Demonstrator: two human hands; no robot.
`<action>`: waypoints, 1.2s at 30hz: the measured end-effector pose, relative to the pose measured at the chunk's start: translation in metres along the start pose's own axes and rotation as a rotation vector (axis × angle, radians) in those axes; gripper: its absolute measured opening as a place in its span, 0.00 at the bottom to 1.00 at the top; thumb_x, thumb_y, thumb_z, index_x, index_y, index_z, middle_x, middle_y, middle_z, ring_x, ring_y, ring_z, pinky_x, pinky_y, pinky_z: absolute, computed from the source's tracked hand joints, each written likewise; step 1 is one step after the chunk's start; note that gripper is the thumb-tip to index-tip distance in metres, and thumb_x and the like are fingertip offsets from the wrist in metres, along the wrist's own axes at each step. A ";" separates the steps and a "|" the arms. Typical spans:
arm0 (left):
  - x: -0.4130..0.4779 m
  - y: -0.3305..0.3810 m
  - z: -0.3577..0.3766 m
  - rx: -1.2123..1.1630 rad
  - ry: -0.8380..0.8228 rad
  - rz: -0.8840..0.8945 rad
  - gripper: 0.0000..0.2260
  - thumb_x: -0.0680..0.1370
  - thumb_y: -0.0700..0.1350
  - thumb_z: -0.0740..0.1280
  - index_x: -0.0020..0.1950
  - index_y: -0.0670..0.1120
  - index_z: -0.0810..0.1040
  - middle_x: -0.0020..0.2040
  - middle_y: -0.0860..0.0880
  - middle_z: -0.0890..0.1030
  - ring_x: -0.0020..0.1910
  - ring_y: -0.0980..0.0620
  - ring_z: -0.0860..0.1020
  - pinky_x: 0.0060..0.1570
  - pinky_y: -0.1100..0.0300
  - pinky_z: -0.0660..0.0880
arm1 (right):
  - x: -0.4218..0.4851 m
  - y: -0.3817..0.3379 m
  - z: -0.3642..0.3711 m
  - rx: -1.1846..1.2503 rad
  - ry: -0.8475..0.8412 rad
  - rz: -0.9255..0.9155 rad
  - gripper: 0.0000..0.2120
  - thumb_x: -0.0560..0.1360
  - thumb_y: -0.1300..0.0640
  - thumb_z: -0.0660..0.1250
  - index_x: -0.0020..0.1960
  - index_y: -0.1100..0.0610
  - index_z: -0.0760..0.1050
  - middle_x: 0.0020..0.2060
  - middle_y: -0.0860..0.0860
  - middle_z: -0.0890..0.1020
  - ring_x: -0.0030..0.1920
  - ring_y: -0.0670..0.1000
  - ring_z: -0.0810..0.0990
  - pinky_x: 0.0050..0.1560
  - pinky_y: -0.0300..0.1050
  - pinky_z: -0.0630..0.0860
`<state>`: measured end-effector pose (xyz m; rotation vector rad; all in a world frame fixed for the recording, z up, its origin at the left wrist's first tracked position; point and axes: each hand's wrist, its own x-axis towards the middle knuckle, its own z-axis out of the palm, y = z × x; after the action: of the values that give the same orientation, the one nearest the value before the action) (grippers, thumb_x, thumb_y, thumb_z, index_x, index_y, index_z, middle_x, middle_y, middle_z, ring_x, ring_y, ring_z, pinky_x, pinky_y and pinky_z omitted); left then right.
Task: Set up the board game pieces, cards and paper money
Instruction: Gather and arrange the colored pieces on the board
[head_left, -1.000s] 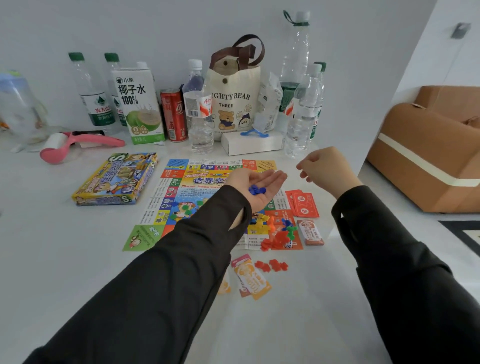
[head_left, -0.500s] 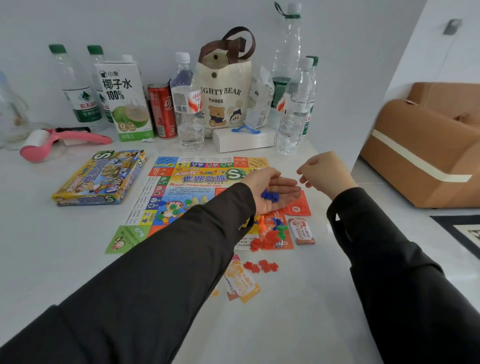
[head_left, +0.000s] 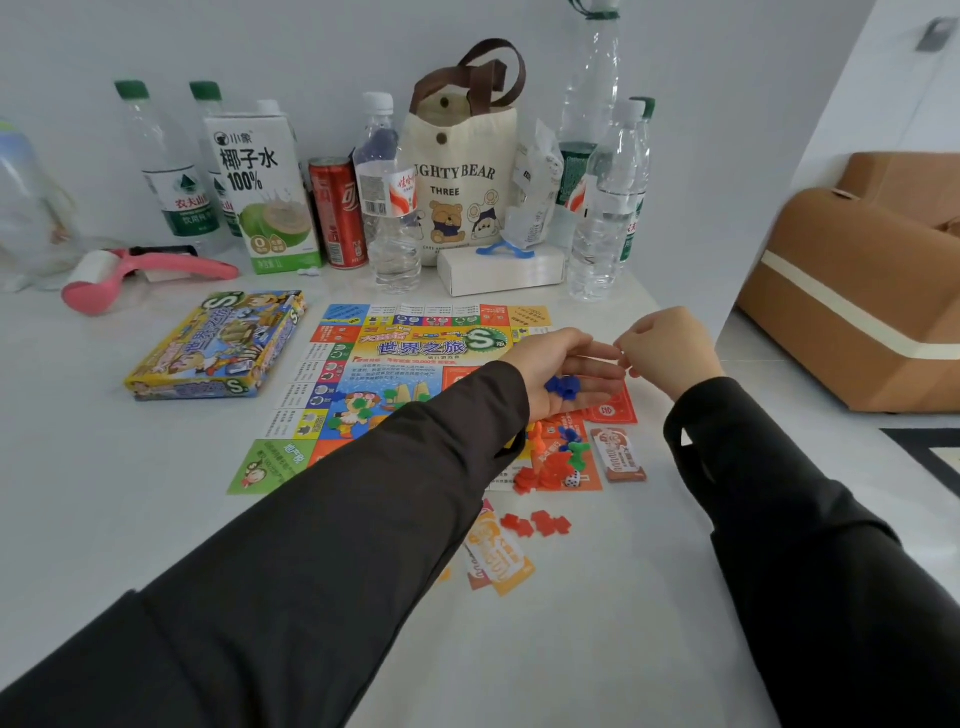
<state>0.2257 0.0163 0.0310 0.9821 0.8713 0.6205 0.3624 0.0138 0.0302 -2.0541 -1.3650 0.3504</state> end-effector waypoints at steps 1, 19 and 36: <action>0.001 -0.001 -0.001 0.000 0.000 0.007 0.15 0.81 0.44 0.54 0.44 0.40 0.78 0.32 0.45 0.83 0.30 0.52 0.82 0.32 0.62 0.79 | 0.000 0.000 0.000 -0.005 0.003 0.000 0.11 0.74 0.63 0.60 0.45 0.67 0.80 0.42 0.62 0.83 0.45 0.60 0.81 0.48 0.50 0.78; -0.001 -0.002 -0.004 0.053 -0.019 0.029 0.12 0.80 0.43 0.56 0.48 0.42 0.78 0.35 0.45 0.83 0.34 0.50 0.83 0.37 0.61 0.79 | 0.002 0.000 -0.002 -0.020 -0.005 0.033 0.11 0.75 0.62 0.61 0.48 0.68 0.79 0.44 0.62 0.83 0.46 0.61 0.81 0.49 0.52 0.79; -0.041 0.040 -0.045 0.033 0.179 0.143 0.12 0.80 0.41 0.54 0.45 0.41 0.75 0.40 0.45 0.81 0.38 0.50 0.80 0.39 0.60 0.76 | -0.034 -0.055 -0.011 -0.067 0.038 -0.165 0.10 0.75 0.61 0.60 0.46 0.62 0.80 0.41 0.57 0.83 0.43 0.56 0.81 0.43 0.44 0.77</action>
<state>0.1635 0.0221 0.0685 1.0364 0.9774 0.8282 0.3146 -0.0067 0.0696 -1.9743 -1.5296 0.1955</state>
